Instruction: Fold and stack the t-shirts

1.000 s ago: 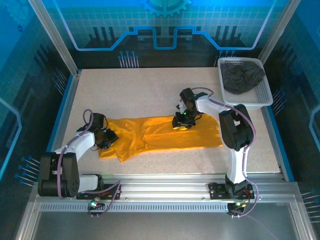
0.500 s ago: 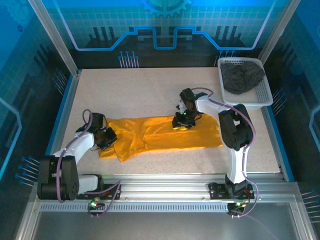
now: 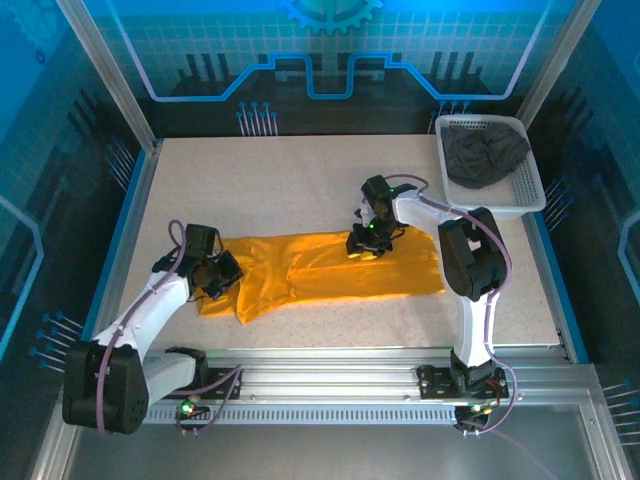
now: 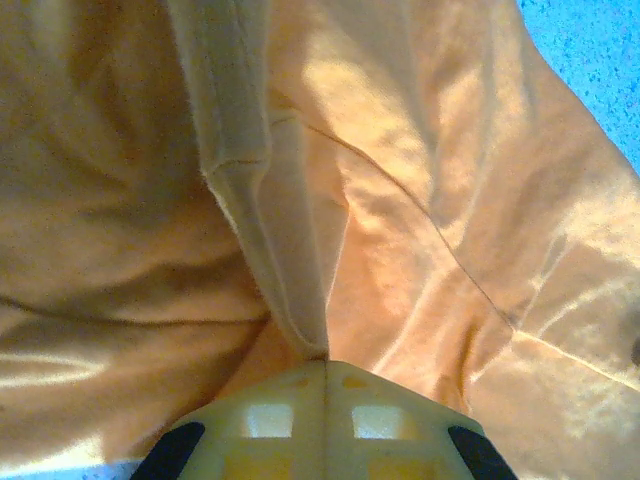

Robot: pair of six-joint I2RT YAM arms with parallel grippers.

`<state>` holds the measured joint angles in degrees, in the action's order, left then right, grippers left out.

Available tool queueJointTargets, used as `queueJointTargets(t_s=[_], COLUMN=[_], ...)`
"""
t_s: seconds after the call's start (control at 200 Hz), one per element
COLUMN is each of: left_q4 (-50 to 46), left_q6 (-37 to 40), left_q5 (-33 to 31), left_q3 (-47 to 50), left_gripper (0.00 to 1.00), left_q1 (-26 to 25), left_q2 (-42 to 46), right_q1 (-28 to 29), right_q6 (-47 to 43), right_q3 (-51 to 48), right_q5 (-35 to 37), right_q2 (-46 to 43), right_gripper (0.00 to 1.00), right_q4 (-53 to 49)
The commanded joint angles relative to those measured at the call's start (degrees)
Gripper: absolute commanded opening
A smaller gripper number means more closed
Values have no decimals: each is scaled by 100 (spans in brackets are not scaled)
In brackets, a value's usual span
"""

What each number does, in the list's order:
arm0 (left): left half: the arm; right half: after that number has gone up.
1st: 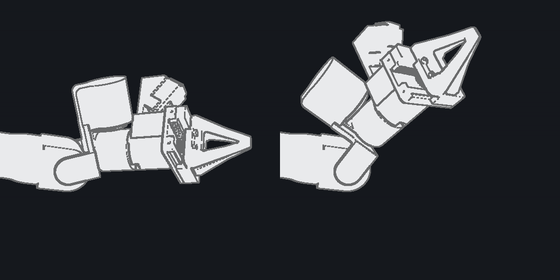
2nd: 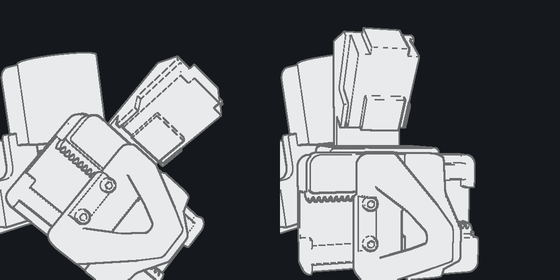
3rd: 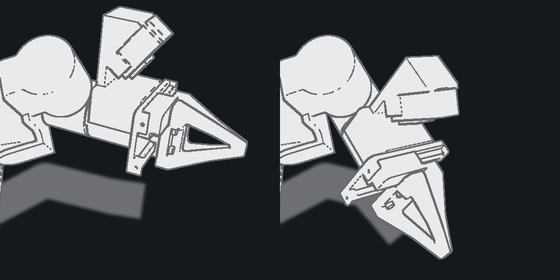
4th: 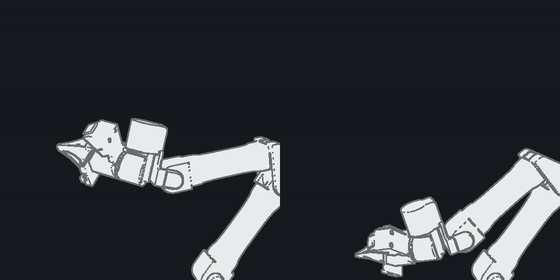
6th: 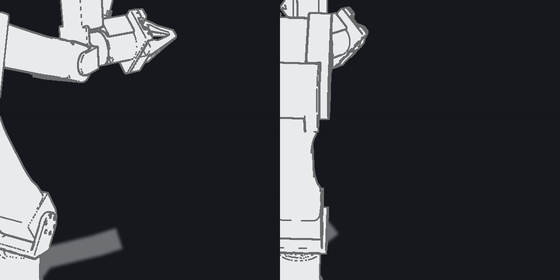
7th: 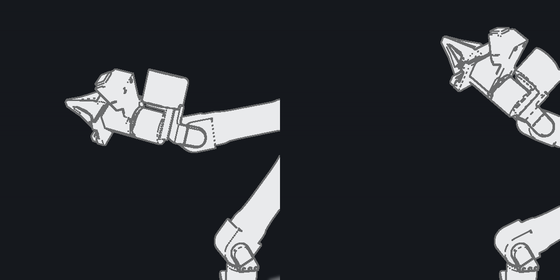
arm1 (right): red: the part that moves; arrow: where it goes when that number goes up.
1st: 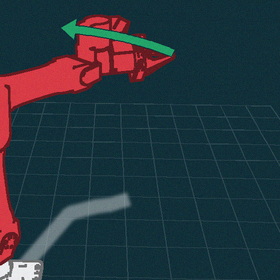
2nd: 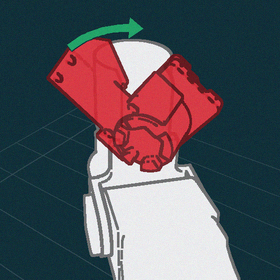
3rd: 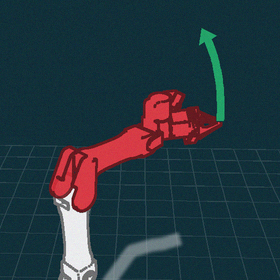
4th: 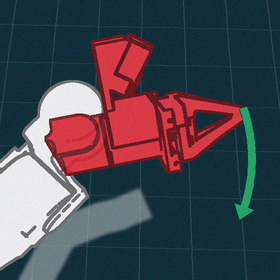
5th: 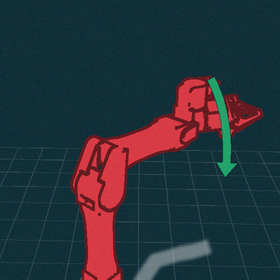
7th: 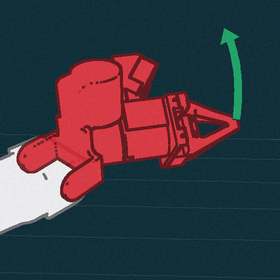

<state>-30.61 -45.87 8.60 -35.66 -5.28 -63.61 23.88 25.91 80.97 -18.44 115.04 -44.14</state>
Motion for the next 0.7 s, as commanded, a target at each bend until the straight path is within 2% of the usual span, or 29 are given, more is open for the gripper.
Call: queueJointTargets(t_s=[0.0,0.255,0.395,0.695], left_q4=[-373,-88,-165,-444], left_q6=[-548,-1099,-986,-637], left_q5=[-68,66,-48,-46], left_q3=[-73,-134,-229,-772], left_gripper=[0,0,0,0], left_q1=[-171,-504,-510,85], left_q2=[130,131,-10,-359], right_q1=[-56,-59,-59,-59], right_q6=[-33,-42,-32,-50], right_q3=[193,218,222,226], right_q5=[-108,-143,-154,-159], right_q2=[173,214,237,201], right_gripper=[37,37,37,37], right_q4=[-172,-159,-156,-191])
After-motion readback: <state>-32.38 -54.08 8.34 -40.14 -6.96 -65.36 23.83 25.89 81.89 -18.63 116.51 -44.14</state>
